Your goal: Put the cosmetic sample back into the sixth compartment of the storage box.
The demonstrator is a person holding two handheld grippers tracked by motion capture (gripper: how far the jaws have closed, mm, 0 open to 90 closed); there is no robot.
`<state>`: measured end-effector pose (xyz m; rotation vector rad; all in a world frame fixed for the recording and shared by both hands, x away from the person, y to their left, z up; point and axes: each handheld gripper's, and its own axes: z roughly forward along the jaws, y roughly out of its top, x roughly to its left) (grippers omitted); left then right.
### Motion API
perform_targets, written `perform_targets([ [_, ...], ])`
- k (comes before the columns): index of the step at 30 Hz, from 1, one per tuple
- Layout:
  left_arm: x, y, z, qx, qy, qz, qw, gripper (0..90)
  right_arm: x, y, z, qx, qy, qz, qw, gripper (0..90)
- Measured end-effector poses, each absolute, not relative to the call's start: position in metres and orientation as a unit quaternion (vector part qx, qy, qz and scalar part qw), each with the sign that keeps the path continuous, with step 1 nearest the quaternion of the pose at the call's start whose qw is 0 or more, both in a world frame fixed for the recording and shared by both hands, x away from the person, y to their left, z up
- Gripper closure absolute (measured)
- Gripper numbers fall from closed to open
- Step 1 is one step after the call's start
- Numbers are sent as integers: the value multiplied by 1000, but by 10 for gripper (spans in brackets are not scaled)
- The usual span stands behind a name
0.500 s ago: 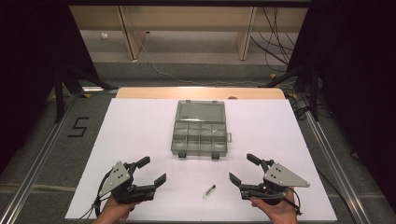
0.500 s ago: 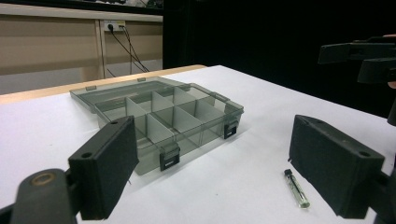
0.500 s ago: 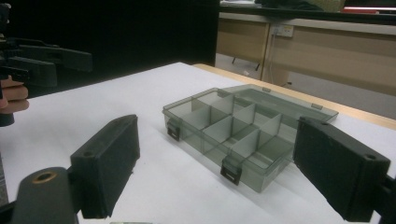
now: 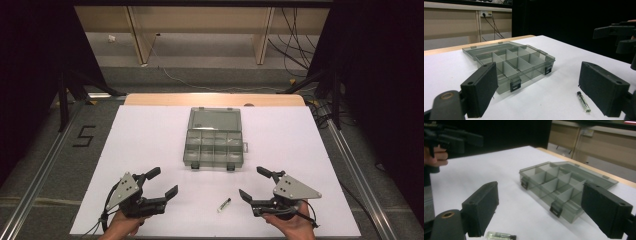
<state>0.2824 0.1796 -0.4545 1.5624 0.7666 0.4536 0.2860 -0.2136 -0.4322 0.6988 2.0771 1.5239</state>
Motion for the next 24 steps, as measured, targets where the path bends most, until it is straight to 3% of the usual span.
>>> perform_targets([
  [10,283,178,-455,682,333,196,621,150,291,-200,-436,210,800,517,222,162],
  [24,284,178,-456,683,332,193,622,150,312,-175,-429,123,903,379,159,206],
])
